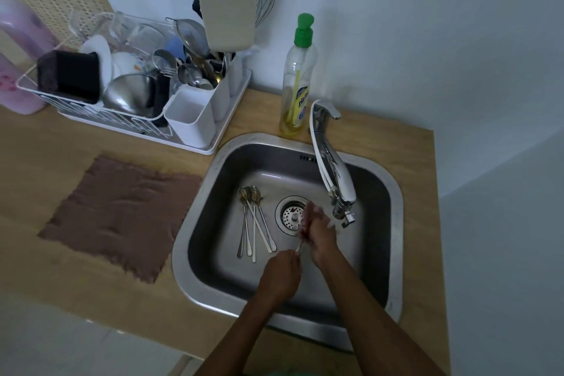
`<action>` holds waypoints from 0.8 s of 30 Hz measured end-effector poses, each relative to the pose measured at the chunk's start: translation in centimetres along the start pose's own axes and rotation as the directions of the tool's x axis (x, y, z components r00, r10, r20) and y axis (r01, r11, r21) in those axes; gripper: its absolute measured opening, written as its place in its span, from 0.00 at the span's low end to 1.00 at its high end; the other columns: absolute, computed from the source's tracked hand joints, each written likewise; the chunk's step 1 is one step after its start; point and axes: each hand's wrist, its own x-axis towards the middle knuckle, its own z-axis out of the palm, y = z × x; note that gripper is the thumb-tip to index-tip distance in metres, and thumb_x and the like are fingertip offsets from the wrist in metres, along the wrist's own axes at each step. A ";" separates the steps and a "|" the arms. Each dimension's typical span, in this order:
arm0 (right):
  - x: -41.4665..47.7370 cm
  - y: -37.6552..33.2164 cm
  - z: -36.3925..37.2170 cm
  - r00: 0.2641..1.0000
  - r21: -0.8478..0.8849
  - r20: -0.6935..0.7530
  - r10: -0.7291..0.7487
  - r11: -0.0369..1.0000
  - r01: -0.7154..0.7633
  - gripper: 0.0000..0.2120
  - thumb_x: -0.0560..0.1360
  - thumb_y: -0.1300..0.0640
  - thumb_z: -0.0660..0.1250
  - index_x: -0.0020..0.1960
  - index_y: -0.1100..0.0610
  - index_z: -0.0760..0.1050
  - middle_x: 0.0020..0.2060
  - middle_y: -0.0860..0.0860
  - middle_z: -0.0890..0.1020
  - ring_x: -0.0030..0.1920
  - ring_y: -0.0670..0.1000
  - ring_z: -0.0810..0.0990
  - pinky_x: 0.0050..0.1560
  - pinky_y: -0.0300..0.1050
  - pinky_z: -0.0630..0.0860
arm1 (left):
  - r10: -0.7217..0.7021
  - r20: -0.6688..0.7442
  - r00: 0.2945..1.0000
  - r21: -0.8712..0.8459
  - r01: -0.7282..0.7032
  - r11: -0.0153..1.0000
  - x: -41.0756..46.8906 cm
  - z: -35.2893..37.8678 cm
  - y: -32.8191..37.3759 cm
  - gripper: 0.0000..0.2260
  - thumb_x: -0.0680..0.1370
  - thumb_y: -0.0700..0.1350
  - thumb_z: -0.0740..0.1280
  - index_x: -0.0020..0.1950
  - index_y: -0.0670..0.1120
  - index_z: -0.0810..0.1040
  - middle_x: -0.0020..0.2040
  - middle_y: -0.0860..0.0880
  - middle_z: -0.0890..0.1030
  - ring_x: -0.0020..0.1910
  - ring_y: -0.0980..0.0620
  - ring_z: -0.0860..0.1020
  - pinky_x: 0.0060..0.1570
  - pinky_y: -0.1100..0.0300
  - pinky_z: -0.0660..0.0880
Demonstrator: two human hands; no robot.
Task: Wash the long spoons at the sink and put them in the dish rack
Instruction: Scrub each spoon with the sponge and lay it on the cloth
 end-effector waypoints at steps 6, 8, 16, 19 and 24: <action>-0.1 -1.0 1.4 0.996 -0.013 -0.071 -0.060 0.998 0.059 0.18 0.84 0.51 0.58 0.57 0.66 0.76 0.37 0.63 0.80 0.21 0.45 0.74 0.20 0.35 0.70 | -0.044 -0.063 0.997 -0.064 0.040 0.997 -0.1 -0.5 1.7 0.14 0.82 0.42 0.55 0.41 0.43 0.75 0.40 0.43 0.79 0.42 0.46 0.78 0.39 0.59 0.68; -0.1 -0.9 1.0 0.998 -0.009 0.049 -0.044 0.999 0.044 0.15 0.84 0.56 0.59 0.64 0.65 0.74 0.41 0.61 0.82 0.29 0.47 0.81 0.27 0.38 0.77 | -0.069 -0.085 0.994 -0.086 0.061 0.994 -0.1 -0.7 1.7 0.14 0.83 0.43 0.55 0.40 0.44 0.74 0.40 0.42 0.80 0.42 0.44 0.79 0.39 0.58 0.68; -0.7 -0.9 -0.4 0.987 -0.022 -0.119 -0.112 0.994 0.111 0.09 0.83 0.53 0.61 0.46 0.55 0.72 0.32 0.58 0.81 0.22 0.49 0.76 0.23 0.42 0.77 | -0.039 -0.054 0.998 -0.071 0.035 0.997 -1.5 0.7 1.8 0.16 0.84 0.45 0.54 0.43 0.42 0.76 0.45 0.40 0.82 0.46 0.44 0.80 0.44 0.56 0.72; -1.1 -0.7 -1.4 0.990 -0.043 0.125 -0.068 0.996 0.074 0.12 0.84 0.53 0.60 0.57 0.61 0.77 0.46 0.64 0.85 0.33 0.52 0.84 0.33 0.46 0.82 | -0.056 -0.063 0.996 -0.090 0.050 0.995 -1.7 0.6 1.3 0.15 0.84 0.46 0.54 0.42 0.44 0.74 0.46 0.39 0.81 0.46 0.42 0.80 0.42 0.56 0.71; -0.7 -0.6 -2.2 0.998 -0.179 0.010 -0.067 0.982 0.068 0.13 0.83 0.57 0.59 0.55 0.64 0.80 0.34 0.57 0.83 0.28 0.52 0.80 0.33 0.47 0.80 | -0.036 -0.059 0.998 -0.097 0.030 0.995 -2.1 1.0 1.6 0.16 0.84 0.46 0.54 0.44 0.42 0.77 0.43 0.41 0.81 0.42 0.46 0.79 0.41 0.60 0.69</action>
